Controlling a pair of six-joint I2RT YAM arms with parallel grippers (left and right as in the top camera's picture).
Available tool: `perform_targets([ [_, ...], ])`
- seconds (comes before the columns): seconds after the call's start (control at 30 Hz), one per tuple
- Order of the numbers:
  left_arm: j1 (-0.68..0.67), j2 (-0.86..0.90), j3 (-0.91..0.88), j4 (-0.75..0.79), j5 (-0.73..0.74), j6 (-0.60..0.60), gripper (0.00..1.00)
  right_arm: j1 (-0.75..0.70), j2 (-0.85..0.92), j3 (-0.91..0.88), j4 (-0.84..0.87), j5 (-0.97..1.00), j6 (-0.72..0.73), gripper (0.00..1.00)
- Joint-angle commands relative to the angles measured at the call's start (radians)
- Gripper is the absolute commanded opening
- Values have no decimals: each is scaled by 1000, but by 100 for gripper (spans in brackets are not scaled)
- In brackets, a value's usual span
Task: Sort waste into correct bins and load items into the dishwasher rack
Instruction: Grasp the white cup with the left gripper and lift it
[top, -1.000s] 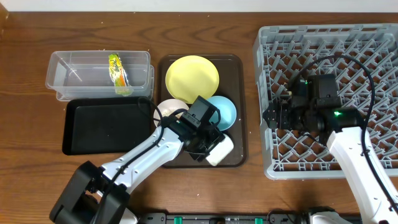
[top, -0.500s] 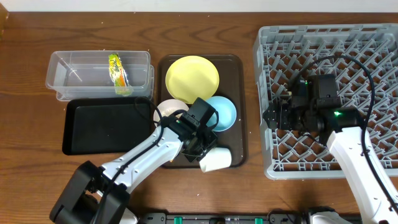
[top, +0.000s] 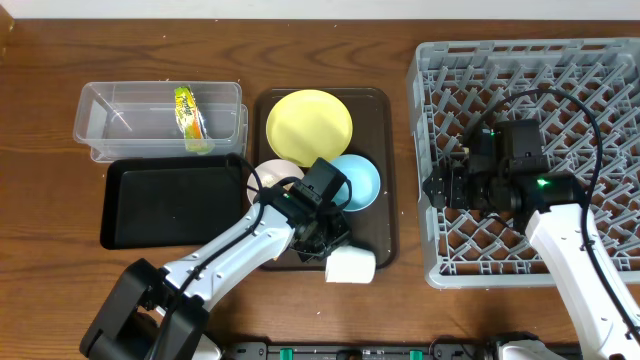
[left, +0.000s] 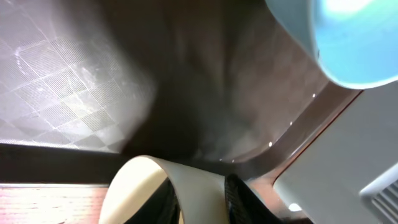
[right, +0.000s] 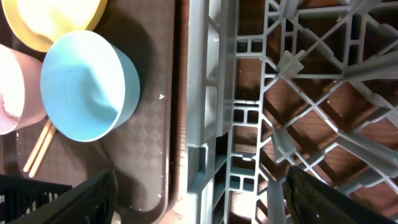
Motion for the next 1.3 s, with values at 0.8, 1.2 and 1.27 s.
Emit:
perform_targets([
  [0.8,77,-8,-5,34,84,77,6,-3,-10,16,-11,2,-14,84],
  [1.2,194,-151,-3,59,211,208,6,-9,-10,16,-21,21,-12,80],
  [1.27,244,-201,-2,58,226,219,6,-20,-10,16,-21,21,11,80],
])
